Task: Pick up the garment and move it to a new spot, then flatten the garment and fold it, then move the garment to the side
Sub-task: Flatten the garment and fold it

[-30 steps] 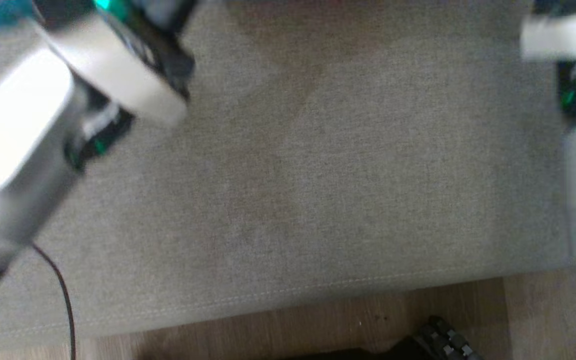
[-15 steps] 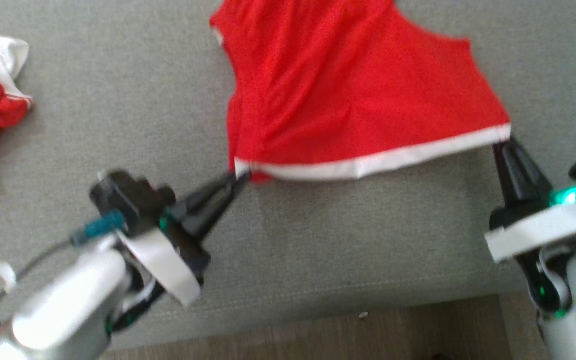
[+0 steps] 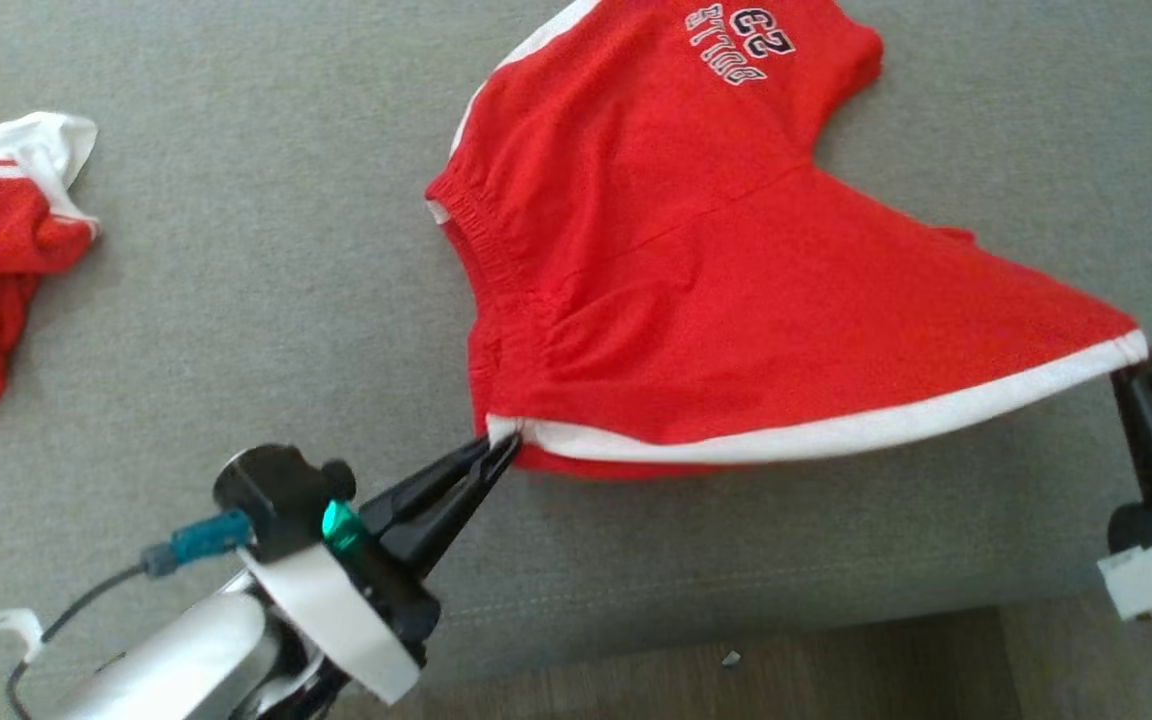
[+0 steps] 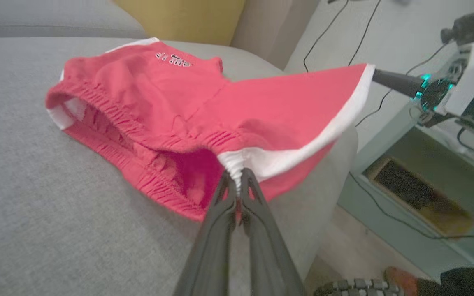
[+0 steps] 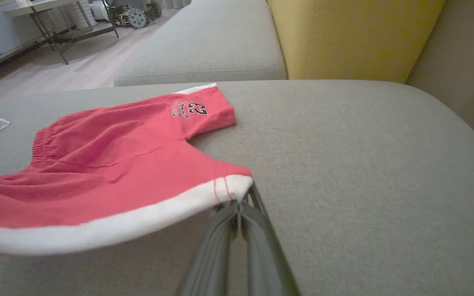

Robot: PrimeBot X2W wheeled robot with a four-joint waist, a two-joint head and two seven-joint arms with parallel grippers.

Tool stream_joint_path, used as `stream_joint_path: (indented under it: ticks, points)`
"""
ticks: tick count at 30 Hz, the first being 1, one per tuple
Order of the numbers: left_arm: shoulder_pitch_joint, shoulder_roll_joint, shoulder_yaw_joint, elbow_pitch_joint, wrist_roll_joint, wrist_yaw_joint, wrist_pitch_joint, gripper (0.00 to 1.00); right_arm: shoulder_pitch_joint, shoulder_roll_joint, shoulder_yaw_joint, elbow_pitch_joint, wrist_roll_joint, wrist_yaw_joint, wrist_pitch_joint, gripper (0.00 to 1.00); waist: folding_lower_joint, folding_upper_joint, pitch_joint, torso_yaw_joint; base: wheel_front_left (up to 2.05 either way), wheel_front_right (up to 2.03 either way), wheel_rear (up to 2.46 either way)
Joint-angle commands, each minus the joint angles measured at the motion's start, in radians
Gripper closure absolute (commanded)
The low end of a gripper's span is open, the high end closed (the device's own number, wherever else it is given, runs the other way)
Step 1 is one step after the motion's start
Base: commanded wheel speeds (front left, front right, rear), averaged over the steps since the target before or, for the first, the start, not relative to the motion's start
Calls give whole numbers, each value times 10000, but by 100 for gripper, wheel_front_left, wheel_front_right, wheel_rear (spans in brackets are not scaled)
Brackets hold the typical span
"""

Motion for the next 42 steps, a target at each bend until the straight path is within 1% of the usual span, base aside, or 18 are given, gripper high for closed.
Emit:
stream_joint_path:
  ticks: [1, 4, 6, 7, 8, 11, 14, 16, 19, 22, 25, 29, 33, 34, 36, 40, 41, 42]
  points:
    - [-371, -37, 616, -394, -327, 0, -53, 100, -509, -155, -9, -484, 53, 62, 212, 100, 1, -1, 57, 165, 0, 0, 0]
    - [-761, -505, 840, -356, -1025, 0, -53, 100, -1302, -417, -123, -241, -21, 62, 800, 100, 1, -1, 186, 440, 0, 0, 0]
    - [-1209, -802, 977, -163, -1277, 0, -53, 100, -1919, -666, -115, 54, -93, 62, 1288, 100, 1, -1, 334, 662, 0, 0, 0]
    - [-1209, -802, 977, -163, -1277, 0, -53, 100, -1919, -666, -115, 54, -93, 62, 1288, 100, 1, -1, 334, 662, 0, 0, 0]
    - [-1410, -984, 1072, 1, -1434, 0, -53, 100, -2249, -702, -137, 232, -5, 62, 1535, 100, 1, -1, 406, 763, 0, 0, 0]
    - [-1975, -1469, 1314, 567, -2032, 0, -53, 100, -3359, -1140, 96, 739, -43, 62, 2265, 100, 1, -1, 643, 976, 0, 0, 0]
    - [-2613, -1778, 1339, 1236, -2503, 0, -49, 100, -4589, -1625, 469, 1343, -86, 62, 2793, 100, 1, -1, 941, 1193, 0, 0, 0]
    - [-3133, -1951, 1311, 1715, -2483, 0, -50, 100, -5390, -1891, 747, 1763, 30, 62, 3052, 100, 1, -1, 1151, 1363, 0, 0, 0]
    - [-3609, -2513, 1727, 2368, -2521, 0, -51, 100, -6519, -2228, 1173, 2437, 220, 62, 3369, 100, 1, -1, 1471, 1581, 0, 0, 0]
    - [-3918, -3032, 2122, 2893, -2514, 0, -51, 100, -7574, -2437, 1604, 3111, 397, 62, 3611, 100, 1, -1, 1794, 1770, 0, 0, 0]
    - [-4159, -3391, 2292, 3300, -2559, 0, -52, 100, -8538, -2556, 2068, 3758, 579, 62, 3873, 100, 1, -1, 2082, 1927, 0, 0, 0]
    - [-4524, -3701, 2289, 3747, -2688, 0, -52, 100, -9721, -2795, 2771, 4519, 648, 62, 3987, 100, 1, -1, 2405, 2159, 0, 0, 0]
    - [-4886, -3908, 2295, 3914, -2747, 0, -52, 100, -10755, -2903, 3417, 5296, 723, 62, 4004, 100, 1, -1, 2686, 2379, 0, 0, 0]
    - [-5006, -4012, 2372, 3962, -2678, 0, -52, 100, -11226, -2935, 3687, 5681, 662, 62, 3880, 100, 1, -1, 2792, 2467, 0, 0, 0]
    - [-5085, -4096, 2422, 4020, -2579, 0, -52, 100, -11608, -2913, 3949, 6078, 635, 62, 3692, 100, 1, -1, 2862, 2529, 0, 0, 0]
    - [-5094, -4264, 2748, 4219, -2273, 0, -52, 100, -12132, -2842, 4409, 6829, 592, 62, 2946, 100, 1, -1, 2896, 2611, 0, 0, 0]
    - [-5059, -4310, 2819, 4244, -2196, 0, -52, 100, -12196, -2821, 4509, 6983, 592, 62, 2690, 98, 1, -1, 2885, 2615, 0, 0, 0]
    - [-5002, -4345, 2851, 4230, -2124, 0, -52, 100, -12218, -2797, 4642, 7119, 635, 62, 2451, 100, 1, -1, 2864, 2616, 0, 0, 0]
